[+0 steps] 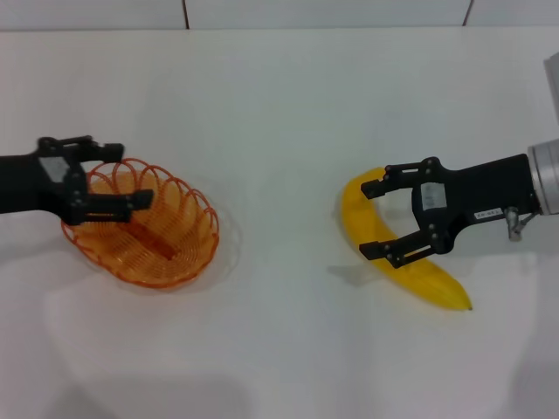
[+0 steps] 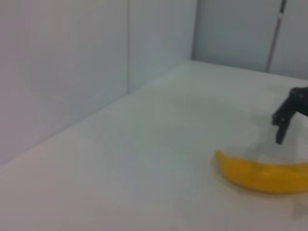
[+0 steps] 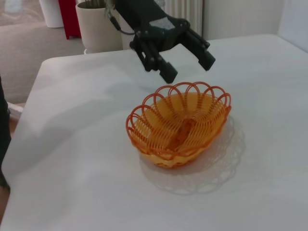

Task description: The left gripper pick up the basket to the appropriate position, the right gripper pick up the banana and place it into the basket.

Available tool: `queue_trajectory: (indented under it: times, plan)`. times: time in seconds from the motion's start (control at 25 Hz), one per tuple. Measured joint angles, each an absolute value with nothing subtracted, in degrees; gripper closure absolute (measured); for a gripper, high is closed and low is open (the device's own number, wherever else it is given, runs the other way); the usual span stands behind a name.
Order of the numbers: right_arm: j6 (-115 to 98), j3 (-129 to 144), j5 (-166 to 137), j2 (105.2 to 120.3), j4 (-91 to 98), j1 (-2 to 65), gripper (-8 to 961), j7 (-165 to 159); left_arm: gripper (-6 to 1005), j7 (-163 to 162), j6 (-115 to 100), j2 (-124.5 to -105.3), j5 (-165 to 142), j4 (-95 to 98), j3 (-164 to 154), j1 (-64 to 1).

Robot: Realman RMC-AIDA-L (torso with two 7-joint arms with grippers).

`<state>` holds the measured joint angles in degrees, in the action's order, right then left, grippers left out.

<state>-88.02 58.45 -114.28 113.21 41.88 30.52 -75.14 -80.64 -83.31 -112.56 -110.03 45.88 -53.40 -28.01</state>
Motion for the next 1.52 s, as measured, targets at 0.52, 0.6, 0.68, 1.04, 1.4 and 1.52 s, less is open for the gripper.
queue_trajectory:
  times: [0.52, 0.6, 0.68, 1.04, 1.4, 1.52]
  plan:
    - [-88.31, 58.29, -114.15, 113.28, 42.08, 30.76, 47, -76.56, 123, -80.22, -83.34, -113.53, -113.25, 45.97, -53.7, -28.52]
    - [-88.25, 57.9, -114.08, 113.29, 42.05, 30.75, 47, -76.58, 123, -80.22, -83.32, -113.59, -113.27, 45.97, -53.48, -28.5]
    - [-88.32, 57.2, -114.07, 113.35, 41.94, 30.82, 47, -76.58, 123, -80.49, -83.27, -113.76, -113.28, 45.97, -53.17, -28.48]
    - [-88.46, 56.69, -114.06, 113.57, 42.04, 30.58, 47, -76.7, 123, -92.34, -81.76, -113.4, -113.55, 51.09, -51.01, -28.84]
    - [-88.51, 56.69, -114.23, 113.55, 42.23, 30.87, 46, -77.5, 122, -110.33, -80.51, -109.33, -124.5, 55.27, -49.17, -32.99]
    - [-88.51, 56.69, -114.21, 113.55, 42.27, 30.89, 46, -77.52, 122, -112.8, -79.7, -109.3, -129.82, 55.04, -49.09, -34.52]
